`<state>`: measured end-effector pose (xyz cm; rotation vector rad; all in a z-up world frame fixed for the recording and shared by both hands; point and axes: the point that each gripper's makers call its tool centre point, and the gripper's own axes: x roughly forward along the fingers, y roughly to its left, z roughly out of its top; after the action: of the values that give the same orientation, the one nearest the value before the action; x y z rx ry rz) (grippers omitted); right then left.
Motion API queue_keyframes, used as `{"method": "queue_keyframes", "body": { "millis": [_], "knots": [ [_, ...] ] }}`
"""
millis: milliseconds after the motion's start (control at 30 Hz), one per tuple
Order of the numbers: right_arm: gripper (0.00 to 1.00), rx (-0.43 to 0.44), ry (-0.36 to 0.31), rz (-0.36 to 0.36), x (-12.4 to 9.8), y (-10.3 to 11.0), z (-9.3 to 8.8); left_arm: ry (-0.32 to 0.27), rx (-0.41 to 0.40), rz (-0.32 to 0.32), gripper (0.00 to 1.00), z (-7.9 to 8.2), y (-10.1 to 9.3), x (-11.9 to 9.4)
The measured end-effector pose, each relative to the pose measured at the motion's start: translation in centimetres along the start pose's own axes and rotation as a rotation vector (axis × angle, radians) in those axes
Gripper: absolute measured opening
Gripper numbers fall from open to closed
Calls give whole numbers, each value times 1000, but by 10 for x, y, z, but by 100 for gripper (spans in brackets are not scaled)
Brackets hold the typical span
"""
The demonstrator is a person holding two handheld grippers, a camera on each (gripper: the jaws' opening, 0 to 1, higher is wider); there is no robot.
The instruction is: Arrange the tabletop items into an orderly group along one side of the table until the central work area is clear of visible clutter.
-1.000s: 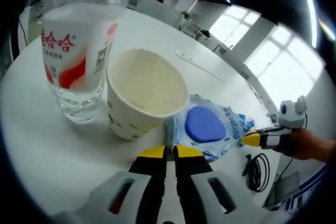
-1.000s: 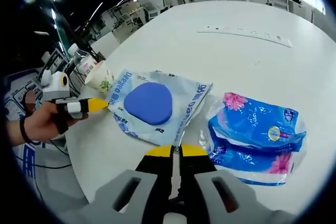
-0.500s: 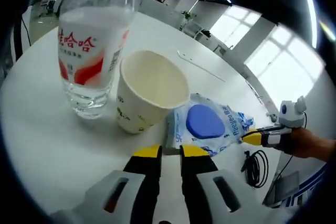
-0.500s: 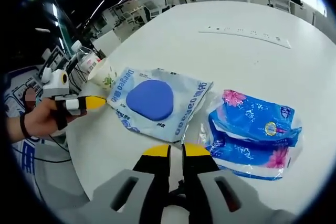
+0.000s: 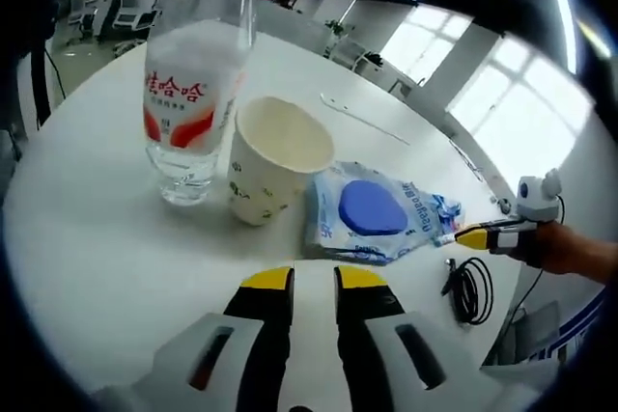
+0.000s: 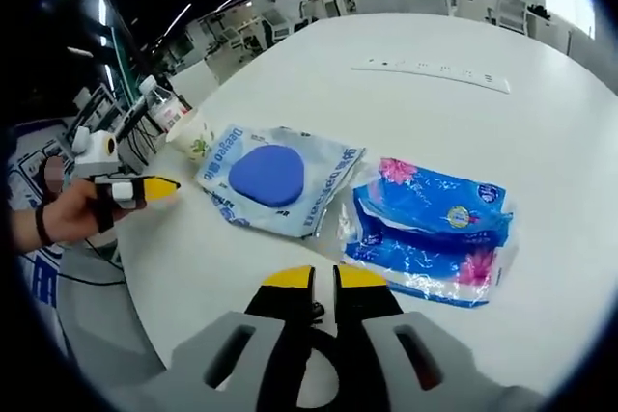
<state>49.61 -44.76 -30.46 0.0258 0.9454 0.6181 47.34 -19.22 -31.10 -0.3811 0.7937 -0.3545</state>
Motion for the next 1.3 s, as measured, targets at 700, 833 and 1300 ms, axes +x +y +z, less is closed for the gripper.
{"method": "queue_keyframes", "body": {
  "millis": [700, 833, 1300],
  "knots": [
    [7, 98, -81, -179, -49, -83, -2, 54, 210, -12, 21, -13, -14, -42],
    [8, 105, -72, -201, -50, -95, -2, 54, 219, -17, 23, -15, -18, -47],
    [11, 182, -83, -224, -32, -118, -1, 51, 225, -41, 27, -29, -44, -65]
  ]
}}
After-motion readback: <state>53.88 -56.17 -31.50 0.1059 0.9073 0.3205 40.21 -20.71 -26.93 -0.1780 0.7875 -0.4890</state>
